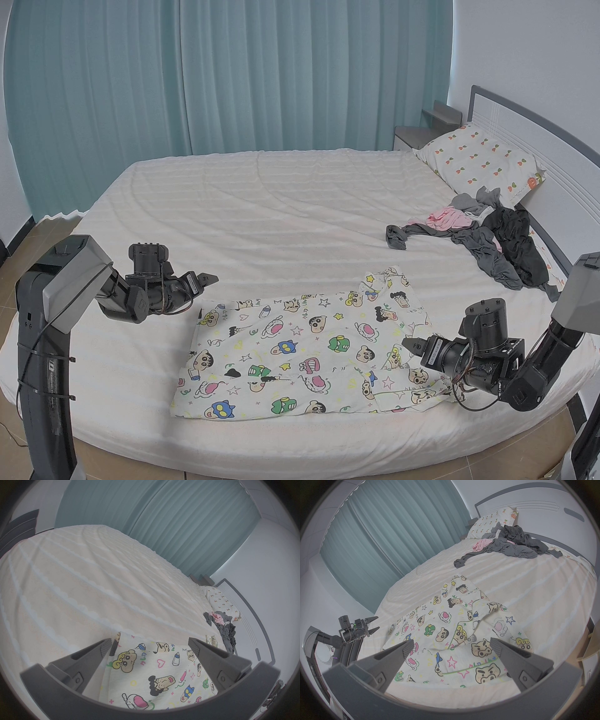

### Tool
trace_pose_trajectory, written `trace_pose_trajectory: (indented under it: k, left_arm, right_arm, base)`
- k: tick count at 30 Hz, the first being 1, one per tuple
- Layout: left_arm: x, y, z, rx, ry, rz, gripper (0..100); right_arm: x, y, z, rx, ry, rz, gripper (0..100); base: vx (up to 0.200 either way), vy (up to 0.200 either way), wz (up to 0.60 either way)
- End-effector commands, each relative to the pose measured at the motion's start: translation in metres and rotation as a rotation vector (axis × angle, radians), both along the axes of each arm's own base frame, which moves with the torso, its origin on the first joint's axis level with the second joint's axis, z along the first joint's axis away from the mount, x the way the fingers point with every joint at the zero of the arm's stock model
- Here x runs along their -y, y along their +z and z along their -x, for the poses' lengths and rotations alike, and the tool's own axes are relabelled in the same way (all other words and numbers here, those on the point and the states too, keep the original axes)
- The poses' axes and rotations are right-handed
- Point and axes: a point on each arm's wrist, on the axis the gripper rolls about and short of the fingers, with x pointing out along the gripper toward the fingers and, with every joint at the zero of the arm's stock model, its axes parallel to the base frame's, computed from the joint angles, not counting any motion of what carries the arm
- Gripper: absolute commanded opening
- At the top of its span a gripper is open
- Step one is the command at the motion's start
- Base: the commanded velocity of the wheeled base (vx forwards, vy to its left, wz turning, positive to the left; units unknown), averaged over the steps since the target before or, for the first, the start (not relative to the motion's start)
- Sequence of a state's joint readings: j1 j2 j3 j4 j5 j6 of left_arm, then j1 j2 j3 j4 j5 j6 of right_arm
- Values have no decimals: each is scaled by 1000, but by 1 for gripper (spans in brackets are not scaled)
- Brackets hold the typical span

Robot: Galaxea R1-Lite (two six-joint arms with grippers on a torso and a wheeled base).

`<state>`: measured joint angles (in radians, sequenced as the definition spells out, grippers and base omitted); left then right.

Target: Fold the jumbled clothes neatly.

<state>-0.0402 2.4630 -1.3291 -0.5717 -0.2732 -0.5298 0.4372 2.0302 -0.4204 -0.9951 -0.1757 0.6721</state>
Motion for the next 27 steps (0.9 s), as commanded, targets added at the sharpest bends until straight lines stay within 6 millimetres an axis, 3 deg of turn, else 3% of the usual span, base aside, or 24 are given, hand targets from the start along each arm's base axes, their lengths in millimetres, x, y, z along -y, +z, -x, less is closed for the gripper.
trace_pose_trajectory:
  k: [1,7,11,15,27]
  left_arm:
    - [6,2,6,10,-16,-4,100]
    - [2,-15,22,-2,-104,-102,100]
    - [-14,-30,36,-37,-230,-219,100]
    - [-14,-28,31,-67,-248,-226,100]
    - [-8,-58,17,-126,-290,-254,100]
  right_arm:
    - [3,-1,-1,-3,-8,2,100]
    - [4,-2,-1,-8,-9,9,100]
    - [4,-4,0,-16,-7,13,100]
    - [5,-5,0,-17,-8,15,100]
    - [5,-9,-4,-21,4,43,100]
  base:
    - [200,0,0]
    - [67,0,0]
    - [0,0,0]
    - [0,0,0]
    - [0,0,0]
